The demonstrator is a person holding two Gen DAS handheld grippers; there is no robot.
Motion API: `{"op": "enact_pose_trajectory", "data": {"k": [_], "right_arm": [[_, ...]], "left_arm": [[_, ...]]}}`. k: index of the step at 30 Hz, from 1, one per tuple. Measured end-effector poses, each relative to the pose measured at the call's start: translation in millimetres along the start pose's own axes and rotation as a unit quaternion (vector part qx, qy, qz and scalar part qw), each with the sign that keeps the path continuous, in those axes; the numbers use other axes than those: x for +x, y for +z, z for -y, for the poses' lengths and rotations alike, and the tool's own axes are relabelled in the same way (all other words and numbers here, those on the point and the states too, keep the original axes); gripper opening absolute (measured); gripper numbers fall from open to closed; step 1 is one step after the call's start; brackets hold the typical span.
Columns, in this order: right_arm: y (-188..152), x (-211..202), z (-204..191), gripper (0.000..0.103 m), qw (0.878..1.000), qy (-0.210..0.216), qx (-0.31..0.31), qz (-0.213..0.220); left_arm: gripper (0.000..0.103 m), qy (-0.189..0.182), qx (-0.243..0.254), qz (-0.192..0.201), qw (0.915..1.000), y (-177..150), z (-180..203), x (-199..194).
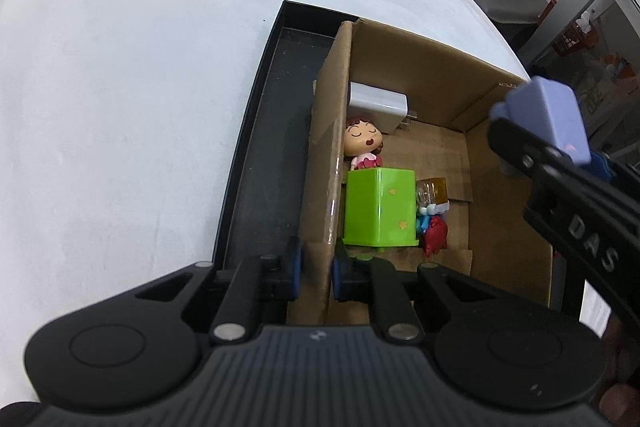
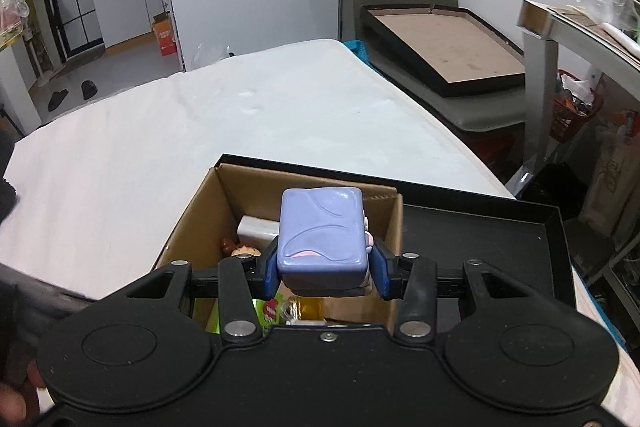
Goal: Organize rigid objects
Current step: 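Carry the lavender cube into the box and open the right gripper, then move the right gripper to the pink dinosaur doll and close on it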
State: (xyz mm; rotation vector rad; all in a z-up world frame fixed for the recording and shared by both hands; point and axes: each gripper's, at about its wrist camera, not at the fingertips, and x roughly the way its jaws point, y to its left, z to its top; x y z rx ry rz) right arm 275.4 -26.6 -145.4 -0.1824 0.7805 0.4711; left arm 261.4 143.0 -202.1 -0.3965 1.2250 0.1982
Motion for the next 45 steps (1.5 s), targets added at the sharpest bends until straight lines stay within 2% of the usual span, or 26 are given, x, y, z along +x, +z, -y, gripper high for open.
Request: {"op": "enact_pose_trajectory", "data": {"k": [5, 22, 26, 29, 34, 38, 41, 45], "right_arm": [[4.4, 10.5, -4.0, 0.045, 1.000, -0.010, 0.001, -0.025], [-16.8, -24.3, 40.6, 0.046, 0.999, -0.018, 0.042, 0.000], [-22.9, -27.8, 55.8, 0.054, 0.998, -0.027, 0.060, 0.003], [-27.6, -27.9, 63.8, 0.055, 0.997, -0.029, 0.069, 0.000], [-34.5, -27.5, 77.1, 0.055, 0.996, -0.030, 0.080, -0.003], [-42.0, -30.7, 84.8, 0.060, 0.996, -0.032, 0.088, -0.001], [-48.8, -32.0, 92.7, 0.063, 0.995, -0.038, 0.094, -0.003], [-56.9, -32.3, 103.8, 0.064, 0.994, -0.042, 0.097, -0.009]], "left_arm": [[0.014, -0.002, 0.003, 0.004, 1.0000, -1.7, -0.2, -0.5], [0.014, 0.016, 0.004, 0.002, 0.9999, -3.2, 8.4, -1.7], [0.013, 0.025, -0.001, 0.003, 0.9997, -5.5, 7.8, -4.3], [0.014, 0.028, -0.007, 0.001, 0.9996, -5.6, 7.6, -5.4], [0.017, 0.053, 0.003, 0.003, 0.9986, -3.3, 16.9, -8.3], [0.018, 0.070, 0.009, 0.010, 0.9975, -4.0, 22.3, -13.9], [0.024, 0.082, 0.016, 0.014, 0.9964, -3.5, 26.5, -17.0], [0.040, 0.095, 0.026, 0.025, 0.9948, -4.2, 34.0, -22.3]]}}
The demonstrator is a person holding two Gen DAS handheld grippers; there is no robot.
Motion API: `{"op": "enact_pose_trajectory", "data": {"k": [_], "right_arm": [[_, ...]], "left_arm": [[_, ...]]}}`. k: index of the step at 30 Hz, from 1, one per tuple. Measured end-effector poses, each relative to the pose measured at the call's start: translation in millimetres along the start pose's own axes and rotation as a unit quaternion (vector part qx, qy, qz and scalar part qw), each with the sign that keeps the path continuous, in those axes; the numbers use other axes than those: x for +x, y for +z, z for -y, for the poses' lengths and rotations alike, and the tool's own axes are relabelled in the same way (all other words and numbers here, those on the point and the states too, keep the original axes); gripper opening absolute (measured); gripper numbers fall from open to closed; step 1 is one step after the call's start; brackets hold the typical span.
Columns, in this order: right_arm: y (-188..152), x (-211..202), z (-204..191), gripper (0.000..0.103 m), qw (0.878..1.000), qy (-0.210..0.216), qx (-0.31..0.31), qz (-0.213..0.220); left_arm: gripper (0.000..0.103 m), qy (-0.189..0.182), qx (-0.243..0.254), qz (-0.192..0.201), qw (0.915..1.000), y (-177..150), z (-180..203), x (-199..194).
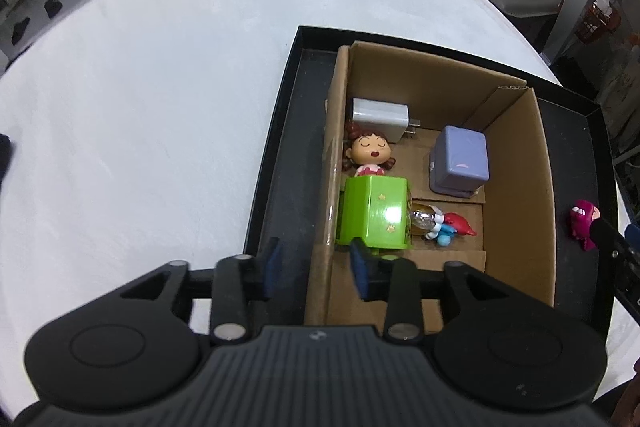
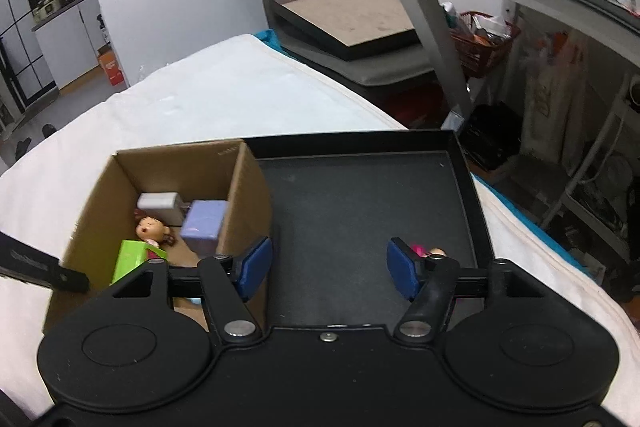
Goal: Organize rigid objects
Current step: 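Move the right gripper to the pink dinosaur doll and close on it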
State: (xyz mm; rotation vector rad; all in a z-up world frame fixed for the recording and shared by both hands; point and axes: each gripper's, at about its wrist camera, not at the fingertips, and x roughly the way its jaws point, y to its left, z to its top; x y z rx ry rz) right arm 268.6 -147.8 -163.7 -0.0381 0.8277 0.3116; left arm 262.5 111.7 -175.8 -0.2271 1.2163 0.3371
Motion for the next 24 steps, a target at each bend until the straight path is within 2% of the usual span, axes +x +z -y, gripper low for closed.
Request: {"op": "enact_pose_trajectory", "data": {"k": [7, 15, 24], "right_arm": [[-6.9, 8.3, 21.4, 0.074, 1.000, -0.015, 0.003, -0.014], [-14.9, 25.4, 41.0, 0.080, 0.999, -0.037, 0.019, -0.036], [-22.6, 47.7, 50.2, 0.081, 0.995, -0.078, 0.022, -0.064]], "left_arm": [[0.050, 0.013, 0.005, 0.002, 0.9999, -1.7, 10.1, -6.2], [0.053, 0.030, 0.013, -0.004, 0.9995, -4.3, 23.7, -6.7], [0.055, 0.050, 0.020, -0.001, 0.9985, -2.8, 32.1, -8.9]]}}
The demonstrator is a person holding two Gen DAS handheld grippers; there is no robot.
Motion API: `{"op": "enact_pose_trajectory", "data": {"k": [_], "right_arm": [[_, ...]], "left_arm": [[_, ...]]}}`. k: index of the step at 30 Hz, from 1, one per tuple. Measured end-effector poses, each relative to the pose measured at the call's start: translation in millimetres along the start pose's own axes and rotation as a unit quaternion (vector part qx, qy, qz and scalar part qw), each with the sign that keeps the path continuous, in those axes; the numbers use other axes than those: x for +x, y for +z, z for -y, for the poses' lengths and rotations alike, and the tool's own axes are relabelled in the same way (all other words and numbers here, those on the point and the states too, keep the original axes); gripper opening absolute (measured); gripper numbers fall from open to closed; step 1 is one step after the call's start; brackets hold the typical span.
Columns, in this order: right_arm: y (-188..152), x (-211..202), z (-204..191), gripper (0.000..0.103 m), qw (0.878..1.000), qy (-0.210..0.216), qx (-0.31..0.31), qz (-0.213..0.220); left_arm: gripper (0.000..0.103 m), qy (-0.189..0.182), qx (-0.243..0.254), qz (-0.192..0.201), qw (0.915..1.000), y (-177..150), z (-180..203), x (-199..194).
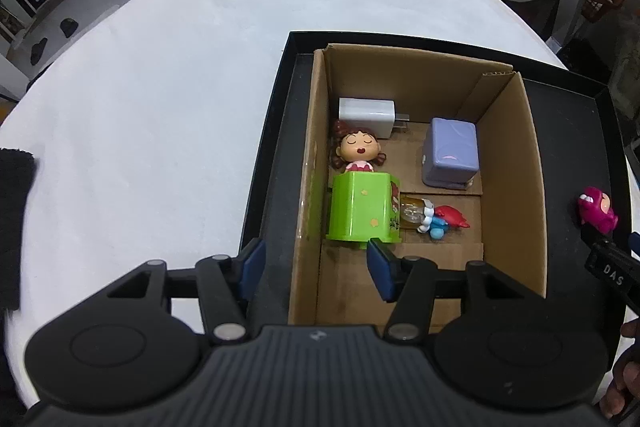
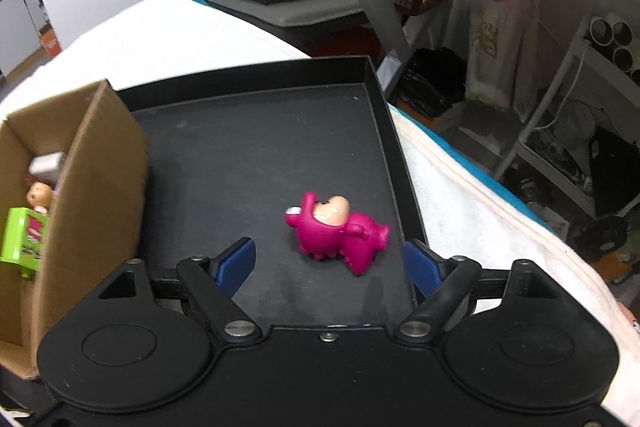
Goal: Organize rigid objects
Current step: 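Move the right gripper to the pink dinosaur doll and close on it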
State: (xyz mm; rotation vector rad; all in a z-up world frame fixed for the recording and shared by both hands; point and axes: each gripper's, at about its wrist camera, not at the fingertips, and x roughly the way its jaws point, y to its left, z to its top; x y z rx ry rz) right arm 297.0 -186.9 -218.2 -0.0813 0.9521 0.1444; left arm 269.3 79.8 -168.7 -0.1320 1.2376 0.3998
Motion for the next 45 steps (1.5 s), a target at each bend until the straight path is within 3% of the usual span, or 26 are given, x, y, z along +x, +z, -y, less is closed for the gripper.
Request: {"op": "enact_pose_trajectory", "data": {"k": [12, 23, 28, 33, 35, 42, 45], "right_arm": [[-1.8, 26.6, -5.4, 0.080, 0.999, -0.032, -0.038, -0.021], [5.3, 38.5, -19.7, 0.078, 0.993, -0.051, -0.102, 0.031], [7.6, 38.9, -14.8, 0.077, 0.995, -0.037, -0.086, 0.030], [6.3, 37.6, -11.8, 0.065, 0.997, -0.014, -0.080, 0.015], [5.6, 36.6, -12.1, 0.056, 0.997, -0.007, -0.081, 0.009], [0.4, 30.3, -16.7, 0.050, 0.996, 0.001, -0.084, -0.017], [-1.3, 28.9, -20.3, 0.033, 0.996, 0.012, -0.090, -0.022]], "left_arm": [[0.056, 0.015, 0.009, 0.000, 0.9999, 2.3, 10.7, 0.5], [0.056, 0.023, 0.013, -0.001, 0.9996, 5.3, 14.7, -2.9], [0.056, 0.023, 0.013, -0.001, 0.9997, 5.3, 15.6, -3.6], [0.056, 0.017, 0.010, -0.001, 0.9998, 4.3, 15.6, -4.4], [0.056, 0.014, 0.010, 0.002, 0.9999, 3.1, 15.2, -6.5], [0.056, 0.002, 0.004, 0.003, 1.0000, -4.0, 9.9, -10.4], [0.056, -0.001, 0.000, 0.006, 1.0000, -7.4, 5.8, -13.1]]}}
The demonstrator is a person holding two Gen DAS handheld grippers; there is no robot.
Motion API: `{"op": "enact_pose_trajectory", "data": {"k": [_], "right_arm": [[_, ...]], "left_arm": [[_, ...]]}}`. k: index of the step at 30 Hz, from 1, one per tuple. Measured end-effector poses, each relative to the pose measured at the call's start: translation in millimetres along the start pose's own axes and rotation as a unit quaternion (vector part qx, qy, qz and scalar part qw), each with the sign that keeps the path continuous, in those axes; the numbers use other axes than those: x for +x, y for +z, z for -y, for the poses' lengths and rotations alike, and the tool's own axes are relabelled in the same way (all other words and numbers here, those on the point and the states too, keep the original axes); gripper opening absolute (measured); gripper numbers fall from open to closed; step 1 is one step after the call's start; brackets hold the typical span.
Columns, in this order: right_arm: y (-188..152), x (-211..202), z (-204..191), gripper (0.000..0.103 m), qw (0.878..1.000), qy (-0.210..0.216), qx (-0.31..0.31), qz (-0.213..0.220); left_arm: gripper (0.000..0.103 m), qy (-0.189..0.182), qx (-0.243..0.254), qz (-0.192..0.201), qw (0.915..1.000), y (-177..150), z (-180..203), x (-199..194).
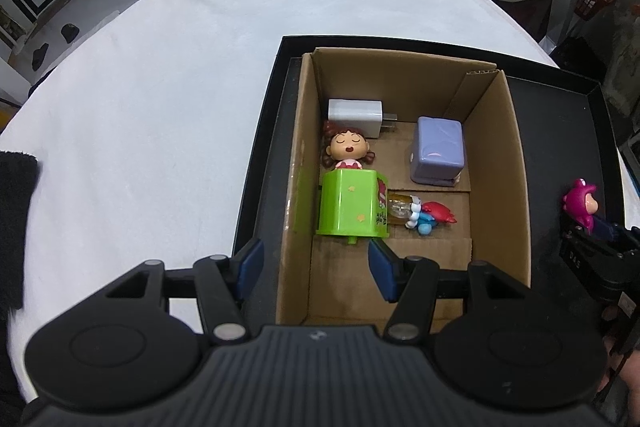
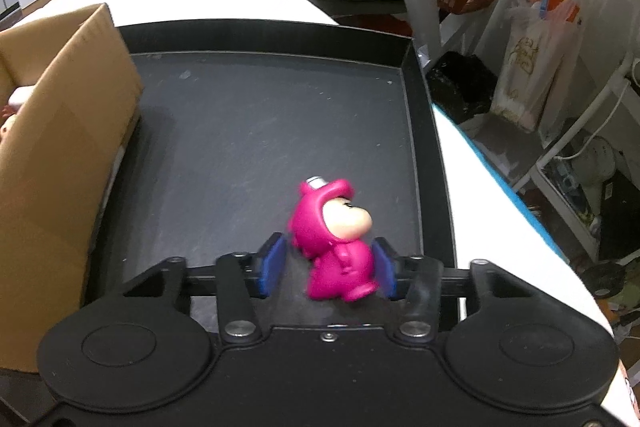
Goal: Organize rigid objects
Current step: 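Move the right gripper to the pink dinosaur doll and close on it, then carry the pink dinosaur doll into the box and release it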
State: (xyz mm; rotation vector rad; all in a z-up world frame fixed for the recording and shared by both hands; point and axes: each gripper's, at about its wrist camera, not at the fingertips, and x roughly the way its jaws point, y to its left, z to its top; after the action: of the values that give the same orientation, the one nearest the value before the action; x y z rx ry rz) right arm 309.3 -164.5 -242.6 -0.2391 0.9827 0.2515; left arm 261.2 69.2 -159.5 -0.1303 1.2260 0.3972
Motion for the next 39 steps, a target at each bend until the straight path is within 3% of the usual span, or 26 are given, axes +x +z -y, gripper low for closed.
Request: {"op": "enact_pose_trajectory", "data": {"k": [7, 23, 39], "right_arm": [[0.3, -6.7, -0.9, 0.032, 1.000, -0.001, 0.012, -0.012], [20.1, -58.6, -9.1, 0.032, 1.000, -0.005, 0.020, 0.022], [43.2, -94.5, -35.1, 0.032, 0.998, 0.031, 0.003, 0.053]], "left_arm": [[0.056, -0.005, -0.013, 0.006, 0.9999, -4.7, -15.5, -3.8], [0.056, -0.019, -0.018, 0.010, 0.9996, -6.4, -31.6, 2.9], [0.056, -0.046, -0.017, 0.015, 0.9987, 2.2, -38.2, 15.7]]}}
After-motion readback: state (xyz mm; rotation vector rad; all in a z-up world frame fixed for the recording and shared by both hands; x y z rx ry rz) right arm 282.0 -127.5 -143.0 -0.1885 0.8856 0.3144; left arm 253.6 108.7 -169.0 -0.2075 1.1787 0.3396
